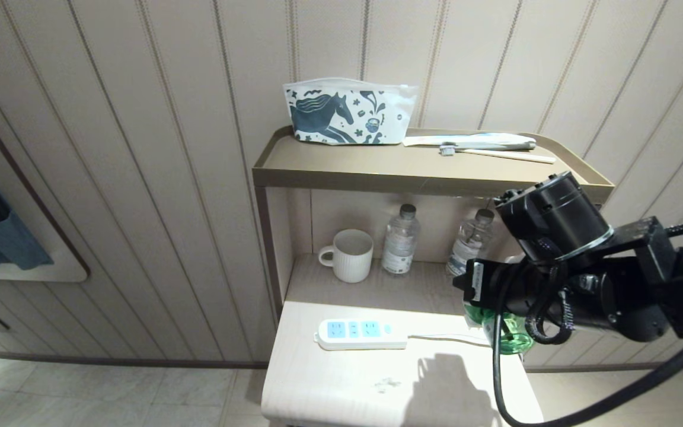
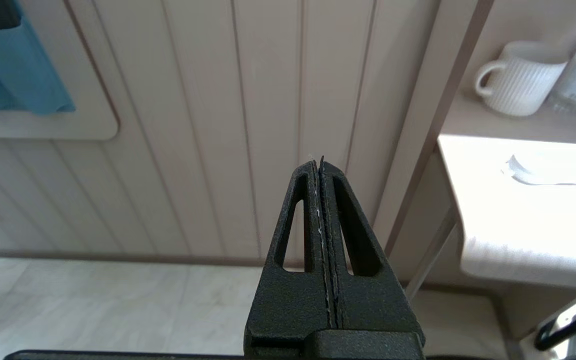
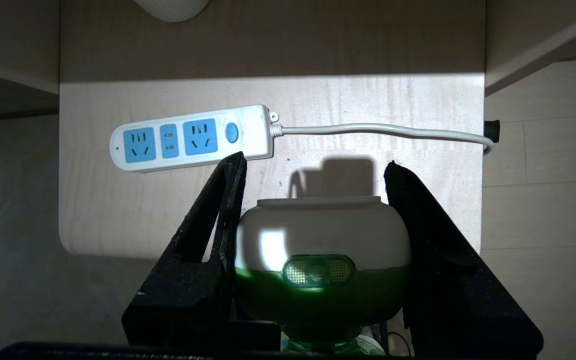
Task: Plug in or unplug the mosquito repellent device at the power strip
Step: Place the mosquito repellent liquid on the table
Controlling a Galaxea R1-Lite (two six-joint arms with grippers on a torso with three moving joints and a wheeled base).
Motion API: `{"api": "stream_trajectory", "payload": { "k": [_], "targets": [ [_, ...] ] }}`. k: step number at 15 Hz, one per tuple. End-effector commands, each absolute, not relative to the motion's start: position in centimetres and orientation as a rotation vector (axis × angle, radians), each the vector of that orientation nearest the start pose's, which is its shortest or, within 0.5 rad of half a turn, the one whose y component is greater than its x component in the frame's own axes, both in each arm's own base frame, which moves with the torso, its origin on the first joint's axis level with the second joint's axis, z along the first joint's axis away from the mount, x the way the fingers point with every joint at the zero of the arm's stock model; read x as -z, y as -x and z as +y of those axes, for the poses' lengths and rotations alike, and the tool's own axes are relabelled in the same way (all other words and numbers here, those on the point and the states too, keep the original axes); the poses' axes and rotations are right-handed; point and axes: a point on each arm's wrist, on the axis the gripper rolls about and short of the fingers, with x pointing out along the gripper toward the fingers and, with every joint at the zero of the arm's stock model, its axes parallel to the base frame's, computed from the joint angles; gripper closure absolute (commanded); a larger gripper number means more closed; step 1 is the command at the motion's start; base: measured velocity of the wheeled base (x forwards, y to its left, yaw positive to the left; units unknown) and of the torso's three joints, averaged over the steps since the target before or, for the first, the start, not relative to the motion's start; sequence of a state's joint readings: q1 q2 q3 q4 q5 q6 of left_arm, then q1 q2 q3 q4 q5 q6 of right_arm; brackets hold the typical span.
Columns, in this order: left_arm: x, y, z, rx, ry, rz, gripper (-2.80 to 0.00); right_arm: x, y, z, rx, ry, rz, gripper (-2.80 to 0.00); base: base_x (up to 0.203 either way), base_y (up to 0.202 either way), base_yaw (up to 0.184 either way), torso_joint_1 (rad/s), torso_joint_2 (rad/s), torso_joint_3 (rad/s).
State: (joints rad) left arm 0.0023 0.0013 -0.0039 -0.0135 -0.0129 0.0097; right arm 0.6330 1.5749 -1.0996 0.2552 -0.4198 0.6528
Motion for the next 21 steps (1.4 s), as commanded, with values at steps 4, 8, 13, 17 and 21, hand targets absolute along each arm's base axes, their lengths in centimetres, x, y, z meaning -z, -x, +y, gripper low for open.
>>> {"api": "stream_trajectory", "payload": {
  "k": [4, 8, 13, 17, 21],
  "targets": [
    [-8.3, 2.3, -0.2, 0.085, 0.053, -0.068, 0.0, -21.3, -23.1, 15.7, 0.008, -0.265, 0.65, 0.0, 0.0, 0.0, 0.0, 0.0, 0.0, 0.0],
    [-8.0, 2.4, -0.1, 0.029, 0.072, -0.004, 0.0, -21.6, -22.9, 15.5, 0.008, -0.265, 0.64, 0.0, 0.0, 0.0, 0.0, 0.0, 0.0, 0.0],
    [-8.0, 2.4, -0.1, 0.046, 0.052, -0.003, 0.0, -21.1, -22.7, 15.2, 0.015, -0.257, 0.652, 0.0, 0.0, 0.0, 0.0, 0.0, 0.0, 0.0],
    [-7.9, 2.4, -0.1, 0.033, 0.15, -0.001, 0.0, -21.0, -21.9, 14.7, 0.015, -0.254, 0.655, 0.0, 0.0, 0.0, 0.0, 0.0, 0.0, 0.0],
    [-7.5, 2.3, 0.0, 0.016, -0.121, 0.021, 0.0, -21.3, -20.9, 13.8, 0.009, -0.236, 0.644, 0.0, 0.0, 0.0, 0.0, 0.0, 0.0, 0.0]
  ]
}}
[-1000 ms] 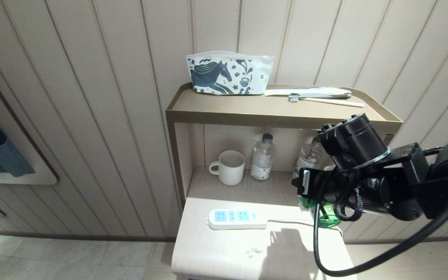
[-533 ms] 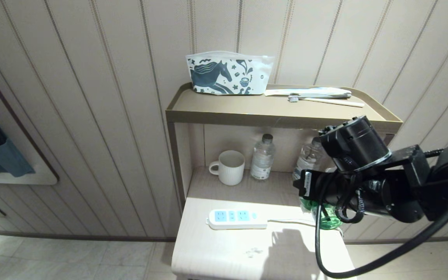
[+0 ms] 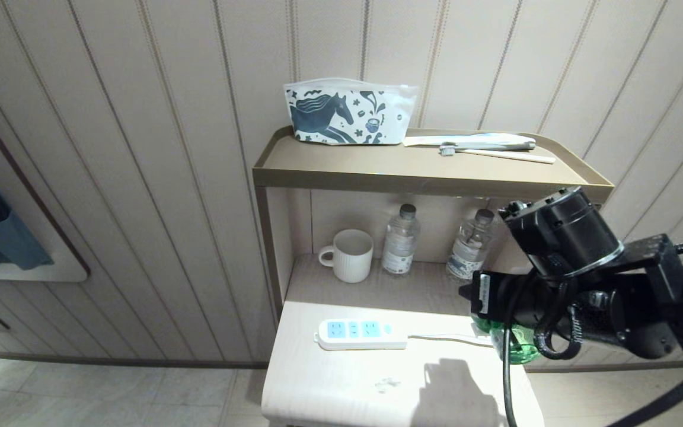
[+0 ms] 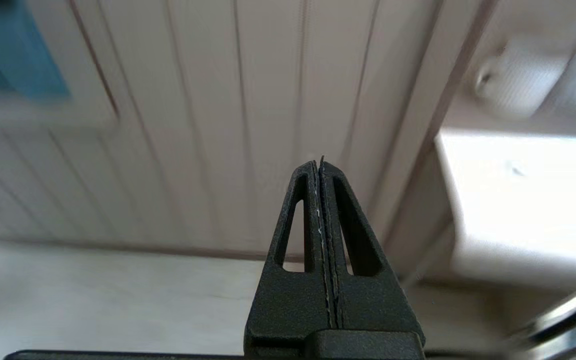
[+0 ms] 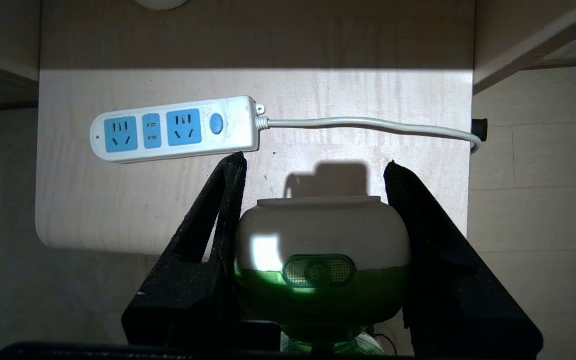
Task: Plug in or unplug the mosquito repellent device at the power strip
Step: Place the mosquito repellent liquid on the table
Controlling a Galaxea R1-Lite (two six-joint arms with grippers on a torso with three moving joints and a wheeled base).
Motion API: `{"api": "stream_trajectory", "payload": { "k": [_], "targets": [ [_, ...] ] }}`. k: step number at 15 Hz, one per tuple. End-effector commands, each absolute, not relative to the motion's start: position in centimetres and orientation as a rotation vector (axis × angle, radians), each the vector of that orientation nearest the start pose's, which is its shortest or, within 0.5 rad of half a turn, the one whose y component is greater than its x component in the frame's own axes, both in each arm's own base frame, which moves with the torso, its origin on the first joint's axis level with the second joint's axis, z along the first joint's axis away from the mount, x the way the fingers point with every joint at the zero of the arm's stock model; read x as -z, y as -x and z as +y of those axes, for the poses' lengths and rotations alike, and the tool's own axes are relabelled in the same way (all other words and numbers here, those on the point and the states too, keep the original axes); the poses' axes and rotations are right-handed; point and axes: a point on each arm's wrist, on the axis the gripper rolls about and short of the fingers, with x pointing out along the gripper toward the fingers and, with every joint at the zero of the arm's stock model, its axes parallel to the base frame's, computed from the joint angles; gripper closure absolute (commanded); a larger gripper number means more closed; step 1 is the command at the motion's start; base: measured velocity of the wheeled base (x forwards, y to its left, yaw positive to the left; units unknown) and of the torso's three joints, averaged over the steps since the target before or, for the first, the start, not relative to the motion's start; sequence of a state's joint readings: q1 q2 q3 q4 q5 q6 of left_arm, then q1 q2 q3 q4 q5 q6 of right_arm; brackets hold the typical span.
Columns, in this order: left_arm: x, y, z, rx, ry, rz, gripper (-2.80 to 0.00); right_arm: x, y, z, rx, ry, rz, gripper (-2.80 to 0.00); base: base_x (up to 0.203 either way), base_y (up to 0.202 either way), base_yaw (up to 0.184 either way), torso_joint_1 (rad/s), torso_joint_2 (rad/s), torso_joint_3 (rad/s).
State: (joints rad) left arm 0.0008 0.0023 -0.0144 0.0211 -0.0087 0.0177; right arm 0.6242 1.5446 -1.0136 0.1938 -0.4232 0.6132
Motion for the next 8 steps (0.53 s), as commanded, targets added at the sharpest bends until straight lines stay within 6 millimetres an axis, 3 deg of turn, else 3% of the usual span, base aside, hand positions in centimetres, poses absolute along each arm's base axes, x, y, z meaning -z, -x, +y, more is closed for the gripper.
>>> {"api": "stream_trajectory", "payload": {
  "k": [1, 8],
  "targets": [
    [-7.38, 2.26, -0.09, 0.04, -0.15, 0.021, 0.0, -21.2, -20.9, 13.55, 0.017, -0.236, 0.646, 0.0, 0.0, 0.0, 0.0, 0.0, 0.0, 0.0],
    [-7.43, 2.39, -0.06, 0.028, -0.042, 0.033, 0.0, -21.63, -20.13, 13.32, -0.006, -0.221, 0.632, 0.0, 0.0, 0.0, 0.0, 0.0, 0.0, 0.0]
  ]
}}
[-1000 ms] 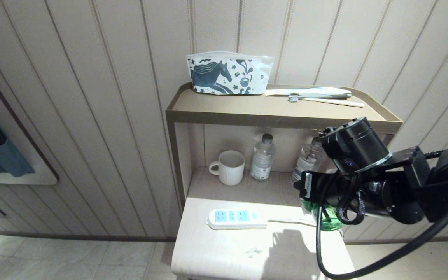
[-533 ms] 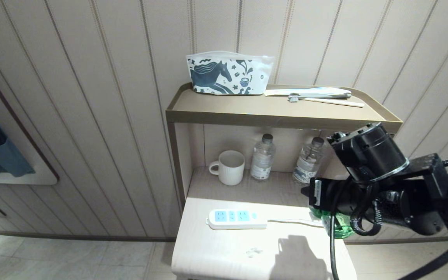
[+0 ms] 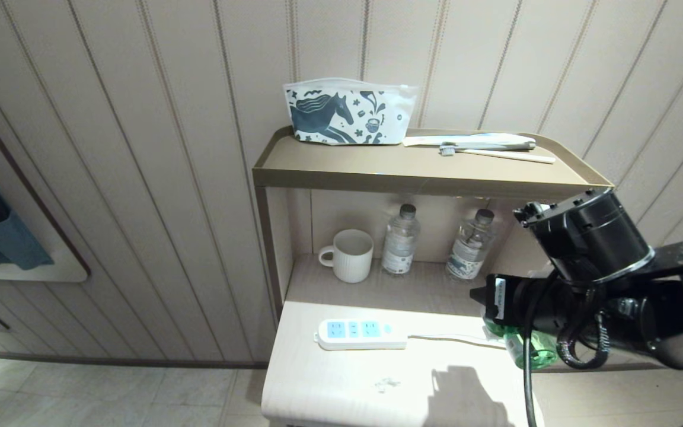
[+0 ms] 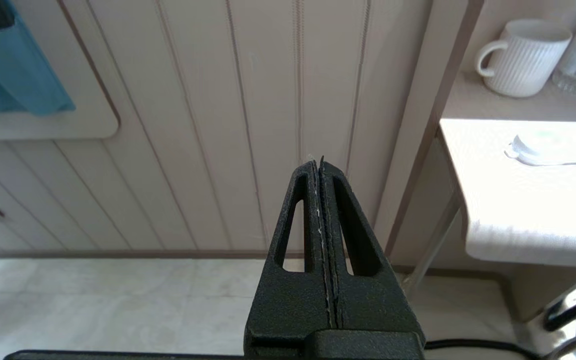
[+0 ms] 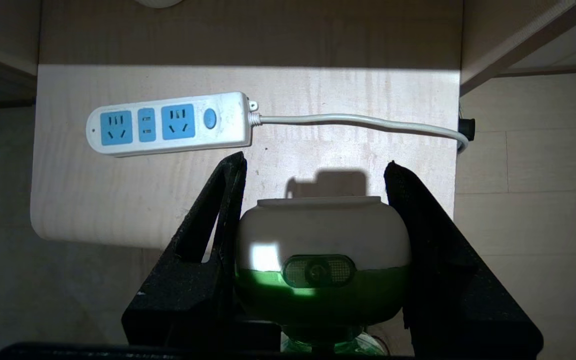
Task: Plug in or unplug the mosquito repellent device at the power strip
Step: Place the mosquito repellent liquid on the table
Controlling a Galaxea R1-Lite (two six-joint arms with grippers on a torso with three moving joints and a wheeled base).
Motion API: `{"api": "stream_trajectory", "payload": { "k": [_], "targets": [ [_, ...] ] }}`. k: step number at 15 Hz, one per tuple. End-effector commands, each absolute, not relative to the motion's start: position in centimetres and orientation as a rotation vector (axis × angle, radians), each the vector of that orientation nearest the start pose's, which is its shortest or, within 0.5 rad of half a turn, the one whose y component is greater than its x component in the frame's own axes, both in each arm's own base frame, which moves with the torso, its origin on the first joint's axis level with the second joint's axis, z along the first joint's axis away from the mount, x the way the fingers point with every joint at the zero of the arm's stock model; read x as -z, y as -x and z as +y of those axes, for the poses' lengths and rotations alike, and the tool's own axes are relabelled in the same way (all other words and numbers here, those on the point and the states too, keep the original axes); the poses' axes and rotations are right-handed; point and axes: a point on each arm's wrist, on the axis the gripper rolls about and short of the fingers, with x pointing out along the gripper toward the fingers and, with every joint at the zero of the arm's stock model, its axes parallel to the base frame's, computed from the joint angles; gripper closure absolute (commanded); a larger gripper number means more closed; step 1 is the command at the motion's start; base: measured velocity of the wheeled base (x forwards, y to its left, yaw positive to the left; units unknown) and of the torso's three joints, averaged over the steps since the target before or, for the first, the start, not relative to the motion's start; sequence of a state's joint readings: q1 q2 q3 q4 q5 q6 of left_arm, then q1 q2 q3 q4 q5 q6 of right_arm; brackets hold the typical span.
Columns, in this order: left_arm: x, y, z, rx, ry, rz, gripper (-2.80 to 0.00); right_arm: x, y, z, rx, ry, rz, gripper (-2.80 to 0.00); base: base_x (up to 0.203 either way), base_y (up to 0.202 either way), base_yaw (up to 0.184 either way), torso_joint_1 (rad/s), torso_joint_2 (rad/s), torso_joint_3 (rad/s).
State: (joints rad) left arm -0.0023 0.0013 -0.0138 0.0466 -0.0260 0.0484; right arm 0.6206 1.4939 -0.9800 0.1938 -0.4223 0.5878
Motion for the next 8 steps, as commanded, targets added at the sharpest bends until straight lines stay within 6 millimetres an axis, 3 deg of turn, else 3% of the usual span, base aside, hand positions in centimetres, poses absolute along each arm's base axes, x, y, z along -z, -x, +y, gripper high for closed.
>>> {"api": "stream_trajectory", "payload": {
  "k": [1, 8],
  "targets": [
    [-7.4, 2.38, -0.06, 0.028, -0.04, 0.035, 0.0, -21.79, -20.19, 13.36, -0.01, -0.217, 0.628, 0.0, 0.0, 0.0, 0.0, 0.0, 0.0, 0.0],
    [-7.4, 2.38, -0.06, 0.028, -0.035, 0.035, 0.0, -21.33, -20.59, 13.42, -0.003, -0.2, 0.643, 0.0, 0.0, 0.0, 0.0, 0.0, 0.0, 0.0]
  ]
}}
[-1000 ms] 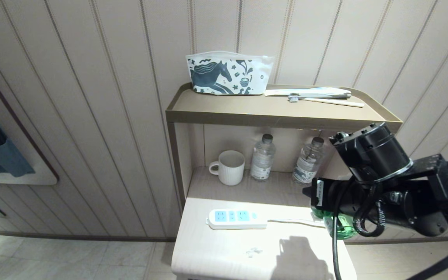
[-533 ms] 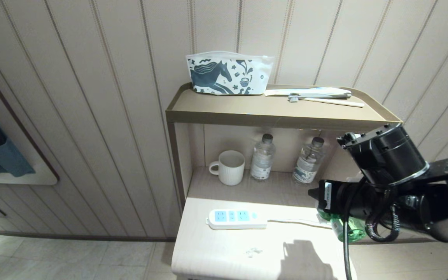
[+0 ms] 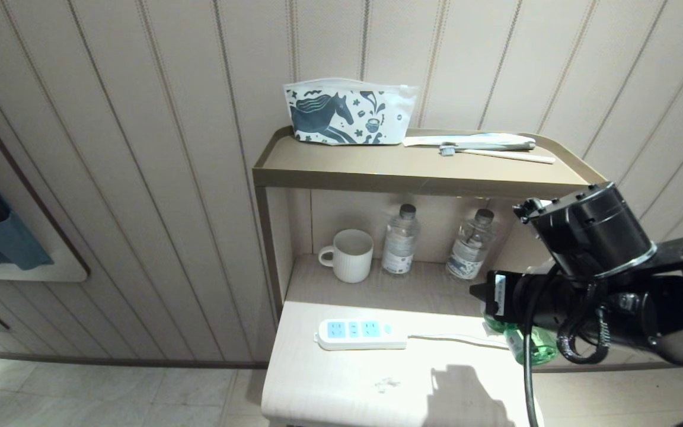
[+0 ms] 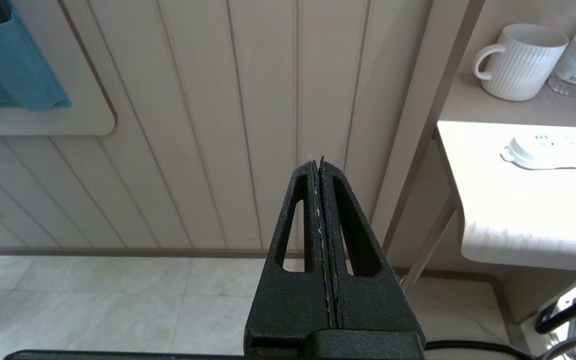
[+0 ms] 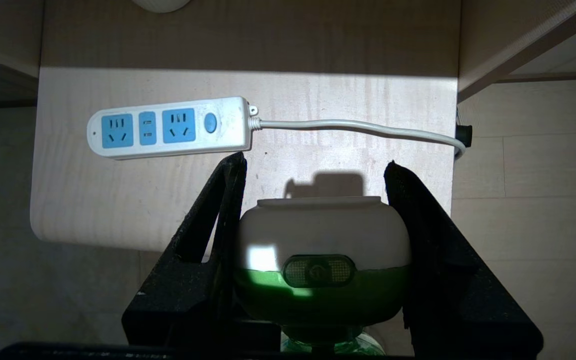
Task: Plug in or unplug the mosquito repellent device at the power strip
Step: Place the mosquito repellent liquid on the table
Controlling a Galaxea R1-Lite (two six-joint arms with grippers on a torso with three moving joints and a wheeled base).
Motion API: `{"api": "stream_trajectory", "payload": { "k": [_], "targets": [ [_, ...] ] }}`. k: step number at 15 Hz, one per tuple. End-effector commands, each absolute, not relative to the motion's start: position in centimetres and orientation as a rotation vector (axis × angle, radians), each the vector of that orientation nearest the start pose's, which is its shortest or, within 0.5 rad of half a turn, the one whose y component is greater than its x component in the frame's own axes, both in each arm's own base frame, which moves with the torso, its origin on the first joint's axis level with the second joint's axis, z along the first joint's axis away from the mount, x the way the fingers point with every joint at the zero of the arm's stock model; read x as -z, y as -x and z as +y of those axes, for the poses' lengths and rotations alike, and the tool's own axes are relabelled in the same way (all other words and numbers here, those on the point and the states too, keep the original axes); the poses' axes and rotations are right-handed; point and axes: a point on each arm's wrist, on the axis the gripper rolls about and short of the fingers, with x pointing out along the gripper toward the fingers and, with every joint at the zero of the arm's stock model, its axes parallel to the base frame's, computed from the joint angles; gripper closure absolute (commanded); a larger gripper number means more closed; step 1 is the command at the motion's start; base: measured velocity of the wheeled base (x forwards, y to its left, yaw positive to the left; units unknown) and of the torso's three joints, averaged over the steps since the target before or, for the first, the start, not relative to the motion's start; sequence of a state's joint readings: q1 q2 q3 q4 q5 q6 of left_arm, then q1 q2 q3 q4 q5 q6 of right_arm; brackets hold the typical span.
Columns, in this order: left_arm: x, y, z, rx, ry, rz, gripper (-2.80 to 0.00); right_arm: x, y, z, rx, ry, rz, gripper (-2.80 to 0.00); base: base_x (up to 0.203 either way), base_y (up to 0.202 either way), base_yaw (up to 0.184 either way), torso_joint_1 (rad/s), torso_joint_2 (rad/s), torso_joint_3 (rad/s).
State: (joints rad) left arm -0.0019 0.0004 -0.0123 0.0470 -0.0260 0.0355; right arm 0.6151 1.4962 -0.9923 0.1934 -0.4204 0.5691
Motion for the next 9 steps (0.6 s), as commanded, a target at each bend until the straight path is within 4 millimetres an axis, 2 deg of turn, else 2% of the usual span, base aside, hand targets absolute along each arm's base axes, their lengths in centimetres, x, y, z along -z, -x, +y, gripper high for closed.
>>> {"api": "stream_trajectory", "payload": {
  "k": [1, 9],
  "targets": [
    [-7.4, 2.38, -0.06, 0.028, -0.036, 0.035, 0.0, -21.13, -20.56, 13.35, 0.001, -0.197, 0.649, 0.0, 0.0, 0.0, 0.0, 0.0, 0.0, 0.0],
    [-7.4, 2.38, -0.06, 0.028, -0.035, 0.035, 0.0, -21.28, -20.37, 13.4, -0.012, -0.179, 0.643, 0.0, 0.0, 0.0, 0.0, 0.0, 0.0, 0.0]
  ]
}}
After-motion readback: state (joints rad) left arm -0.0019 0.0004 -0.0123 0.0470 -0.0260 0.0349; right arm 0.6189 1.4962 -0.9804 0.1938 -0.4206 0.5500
